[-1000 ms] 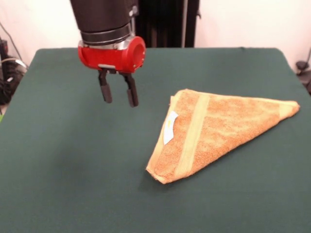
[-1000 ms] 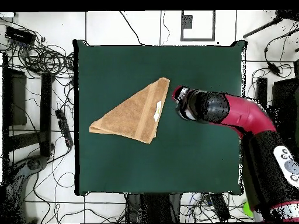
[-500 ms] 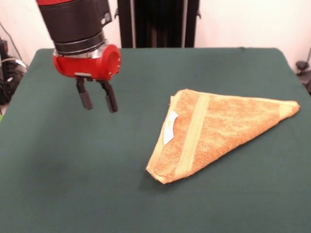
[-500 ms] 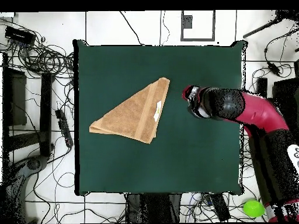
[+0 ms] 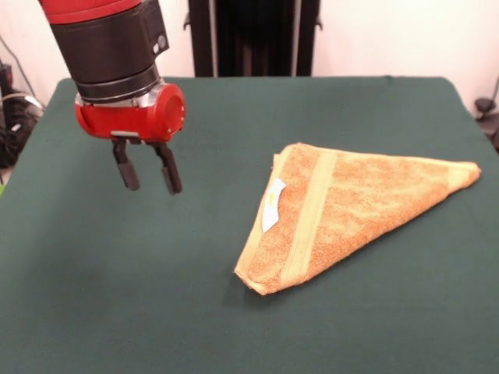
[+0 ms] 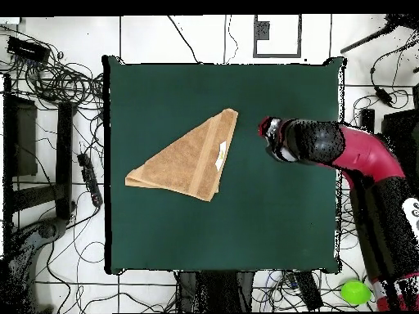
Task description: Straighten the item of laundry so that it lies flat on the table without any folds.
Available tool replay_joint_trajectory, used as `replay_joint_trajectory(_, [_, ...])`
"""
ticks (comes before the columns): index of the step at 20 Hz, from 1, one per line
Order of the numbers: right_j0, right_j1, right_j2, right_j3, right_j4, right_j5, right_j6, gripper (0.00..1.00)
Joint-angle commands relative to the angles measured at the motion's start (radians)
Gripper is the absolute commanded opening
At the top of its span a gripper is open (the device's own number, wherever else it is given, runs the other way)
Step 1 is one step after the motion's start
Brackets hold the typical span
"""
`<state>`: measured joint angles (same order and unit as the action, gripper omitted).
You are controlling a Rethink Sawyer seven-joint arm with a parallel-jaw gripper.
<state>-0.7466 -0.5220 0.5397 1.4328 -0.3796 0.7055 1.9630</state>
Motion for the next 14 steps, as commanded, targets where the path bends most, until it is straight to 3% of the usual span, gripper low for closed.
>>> replay_joint_trajectory(1, [0.028, 0.011, 0.123, 0.014, -0.007, 0.102, -0.249, 1.0])
replay_joint_trajectory(8, [-0.062, 0.059, 0.267, 0.105, 0.17, 0.193, -0.211, 1.0])
replay_joint_trajectory(11, [-0.112, 0.103, 0.33, 0.119, 0.226, 0.252, -0.248, 1.0])
replay_joint_trajectory(14, [-0.13, 0.14, 0.339, 0.099, 0.205, 0.258, -0.3, 1.0])
